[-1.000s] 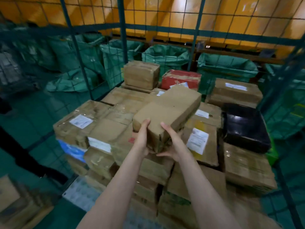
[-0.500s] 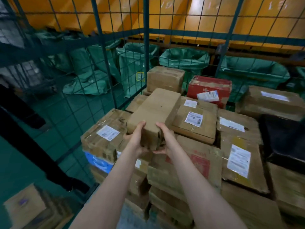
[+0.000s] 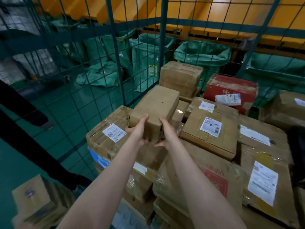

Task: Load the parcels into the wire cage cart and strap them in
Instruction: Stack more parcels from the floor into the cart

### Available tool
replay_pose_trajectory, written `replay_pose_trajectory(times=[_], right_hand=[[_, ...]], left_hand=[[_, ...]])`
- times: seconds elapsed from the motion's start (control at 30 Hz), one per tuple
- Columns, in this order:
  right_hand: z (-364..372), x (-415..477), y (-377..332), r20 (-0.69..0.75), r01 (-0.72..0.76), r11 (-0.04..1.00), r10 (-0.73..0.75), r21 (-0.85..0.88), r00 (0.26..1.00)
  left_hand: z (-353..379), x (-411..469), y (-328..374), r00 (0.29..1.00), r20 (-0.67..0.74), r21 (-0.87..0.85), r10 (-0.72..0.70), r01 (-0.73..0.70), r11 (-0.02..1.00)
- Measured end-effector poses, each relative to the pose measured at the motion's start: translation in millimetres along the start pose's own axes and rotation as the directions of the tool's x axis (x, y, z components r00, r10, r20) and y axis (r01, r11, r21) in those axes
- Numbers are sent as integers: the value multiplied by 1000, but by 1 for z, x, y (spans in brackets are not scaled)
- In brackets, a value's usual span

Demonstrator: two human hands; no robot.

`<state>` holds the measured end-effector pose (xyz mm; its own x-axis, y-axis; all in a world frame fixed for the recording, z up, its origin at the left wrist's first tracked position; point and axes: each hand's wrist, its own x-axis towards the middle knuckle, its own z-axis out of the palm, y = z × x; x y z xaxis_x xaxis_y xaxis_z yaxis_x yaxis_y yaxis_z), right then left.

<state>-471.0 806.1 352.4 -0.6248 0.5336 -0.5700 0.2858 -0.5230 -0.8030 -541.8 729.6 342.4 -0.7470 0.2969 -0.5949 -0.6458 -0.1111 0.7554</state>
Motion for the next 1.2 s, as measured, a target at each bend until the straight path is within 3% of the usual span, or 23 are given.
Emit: replay_pose_trajectory(times=[0.27,0.47,0.57,0.7,0.83,0.97,1.2], right_hand=[[67,80,-22,-151,213,958,-244,-192,958],[105,140,-34,-176,207,944,-257,-257,950],[114,166,-31,-197,189,930,-259,-315,946],[120,195,-32,-238,167,926,-256,-340,937],[113,208,-49,-304,179,913,-299,-366,905],[109,225,-60,-328,151,903,-296,-403,897],[115,240,-69,-390,102,895,-290,-435,874]], left_hand=[[4,96,55,999,-32,88,19,-16,996],[2,186,84,986,133,174,-97,73,982],[4,202,90,952,264,300,-154,71,951],[6,225,88,933,304,396,-191,59,916],[21,273,75,949,259,361,-178,76,929],[34,260,91,970,177,355,-168,96,930],[40,274,92,965,201,443,-171,66,894]])
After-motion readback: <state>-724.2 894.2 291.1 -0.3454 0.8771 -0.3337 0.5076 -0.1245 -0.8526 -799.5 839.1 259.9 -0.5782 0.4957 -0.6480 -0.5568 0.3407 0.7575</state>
